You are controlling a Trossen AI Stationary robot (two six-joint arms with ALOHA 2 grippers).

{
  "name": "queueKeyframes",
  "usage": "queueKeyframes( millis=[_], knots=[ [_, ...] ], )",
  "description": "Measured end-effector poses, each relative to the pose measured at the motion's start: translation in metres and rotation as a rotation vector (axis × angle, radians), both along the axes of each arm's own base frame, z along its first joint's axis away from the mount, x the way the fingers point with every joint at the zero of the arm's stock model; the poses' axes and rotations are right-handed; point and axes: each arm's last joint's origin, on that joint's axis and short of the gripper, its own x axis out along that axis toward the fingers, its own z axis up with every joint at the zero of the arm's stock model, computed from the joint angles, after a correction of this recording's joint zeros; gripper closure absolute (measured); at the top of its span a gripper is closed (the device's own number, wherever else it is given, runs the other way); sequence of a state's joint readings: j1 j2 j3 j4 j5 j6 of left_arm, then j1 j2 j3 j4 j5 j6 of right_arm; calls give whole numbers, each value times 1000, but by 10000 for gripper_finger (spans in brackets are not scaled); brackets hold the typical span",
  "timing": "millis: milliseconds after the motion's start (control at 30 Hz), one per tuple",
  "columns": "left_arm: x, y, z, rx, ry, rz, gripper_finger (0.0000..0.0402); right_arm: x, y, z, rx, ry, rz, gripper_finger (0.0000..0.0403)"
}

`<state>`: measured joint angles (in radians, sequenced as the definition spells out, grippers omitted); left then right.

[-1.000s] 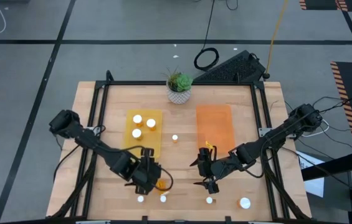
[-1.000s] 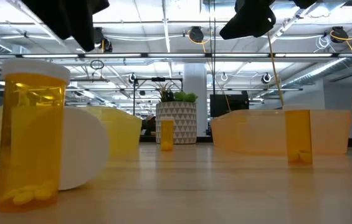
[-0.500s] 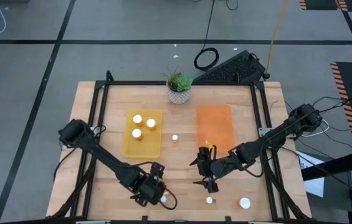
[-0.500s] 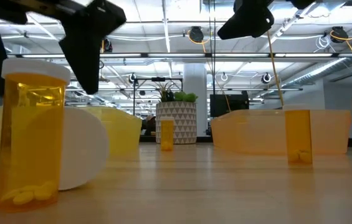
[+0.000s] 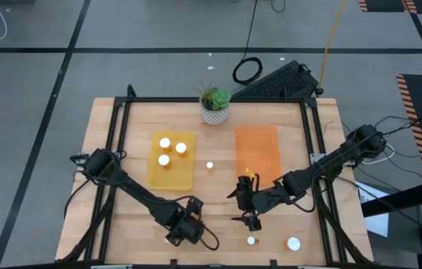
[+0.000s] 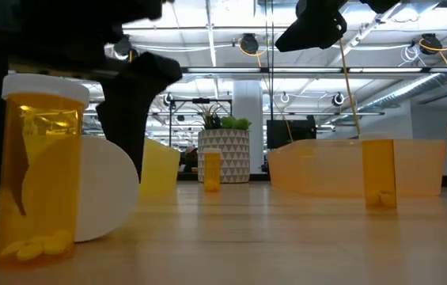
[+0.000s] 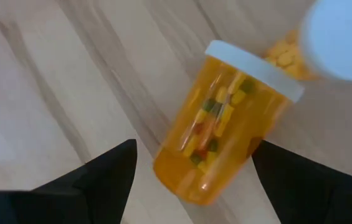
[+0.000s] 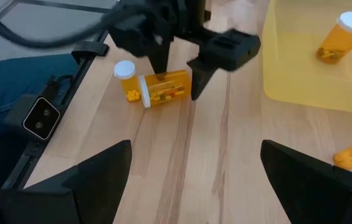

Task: Pick and place medicine bottles into bin by pill shape (circle, oval)
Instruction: Put the large medicine bottle into the yellow bin

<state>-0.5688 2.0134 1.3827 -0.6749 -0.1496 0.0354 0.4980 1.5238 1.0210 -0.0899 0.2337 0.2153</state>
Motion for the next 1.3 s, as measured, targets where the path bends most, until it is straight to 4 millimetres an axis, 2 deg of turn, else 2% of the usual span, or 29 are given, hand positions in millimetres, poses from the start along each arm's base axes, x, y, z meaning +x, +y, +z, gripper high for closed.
queueKeyframes(
  millis=[200, 467, 633, 900, 1200, 1300],
  knots=[
    [3, 4, -5, 8, 15, 2, 96, 0, 0, 0, 0, 0, 0, 51],
    [4, 6, -5, 2, 17, 32, 186, 0, 0, 0, -3, 0, 2, 51],
    [3, 7, -2, 5, 12, 44, 226, 0, 0, 0, -7, -1, 5, 51],
    [6, 19, 9, -5, 2, 105, 255, 0, 0, -1, -11, 4, 6, 51],
    [11, 35, 10, -5, 18, 210, 276, 0, 0, -1, -12, 5, 6, 51],
    [9, 42, 25, -37, 0, 304, 283, 0, 0, -1, -6, 5, 2, 51]
  ],
)
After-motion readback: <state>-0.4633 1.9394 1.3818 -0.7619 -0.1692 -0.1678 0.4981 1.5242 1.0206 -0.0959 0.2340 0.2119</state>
